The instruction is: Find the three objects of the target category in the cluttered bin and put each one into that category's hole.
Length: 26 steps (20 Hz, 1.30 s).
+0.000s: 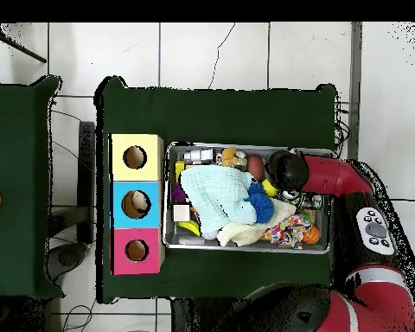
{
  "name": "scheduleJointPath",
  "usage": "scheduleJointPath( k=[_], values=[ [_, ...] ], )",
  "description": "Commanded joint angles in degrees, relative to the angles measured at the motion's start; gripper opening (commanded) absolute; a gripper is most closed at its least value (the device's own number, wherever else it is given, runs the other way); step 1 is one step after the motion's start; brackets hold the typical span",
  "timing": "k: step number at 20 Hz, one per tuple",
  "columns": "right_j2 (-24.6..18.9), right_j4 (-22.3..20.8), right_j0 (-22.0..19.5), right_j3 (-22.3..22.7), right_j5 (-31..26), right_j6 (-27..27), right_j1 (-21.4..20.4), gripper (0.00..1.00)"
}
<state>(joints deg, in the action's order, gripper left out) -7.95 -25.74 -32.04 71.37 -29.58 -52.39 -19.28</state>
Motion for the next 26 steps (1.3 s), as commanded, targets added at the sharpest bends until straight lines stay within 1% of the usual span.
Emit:
scheduleJointPath(
  k=[1, 7, 9, 10, 13, 15, 18, 22, 24, 26],
  values=[
    [-4.34, 1.02, 0.76, -1.22, 4.59, -8.71, 5.92, 1.00],
    [-3.66, 1.16, 1.21, -0.63, 4.86, -9.97, 6.01, 1.00],
    [-4.03, 1.47, 0.67, 0.00, 5.66, -10.24, 6.01, 1.00],
    [-3.86, 1.50, 0.77, -0.04, 5.41, -10.20, 6.04, 0.00],
    [-2.83, 1.27, 1.46, -0.23, 5.74, -11.16, 5.99, 0.00],
    [-2.44, 1.20, 1.91, -0.67, 5.01, -10.82, 5.98, 0.00],
    [-1.38, 2.18, 2.51, -0.98, 4.08, -12.50, 6.12, 0.00],
    [-1.44, 2.50, 2.44, -1.19, 4.00, -11.92, 6.11, 0.00],
    [-1.40, 2.60, 2.30, -0.82, 4.20, -11.80, 5.89, 0.00],
    [-1.24, 2.81, 2.32, 0.33, 3.80, -11.81, 4.60, 0.00]
  ],
)
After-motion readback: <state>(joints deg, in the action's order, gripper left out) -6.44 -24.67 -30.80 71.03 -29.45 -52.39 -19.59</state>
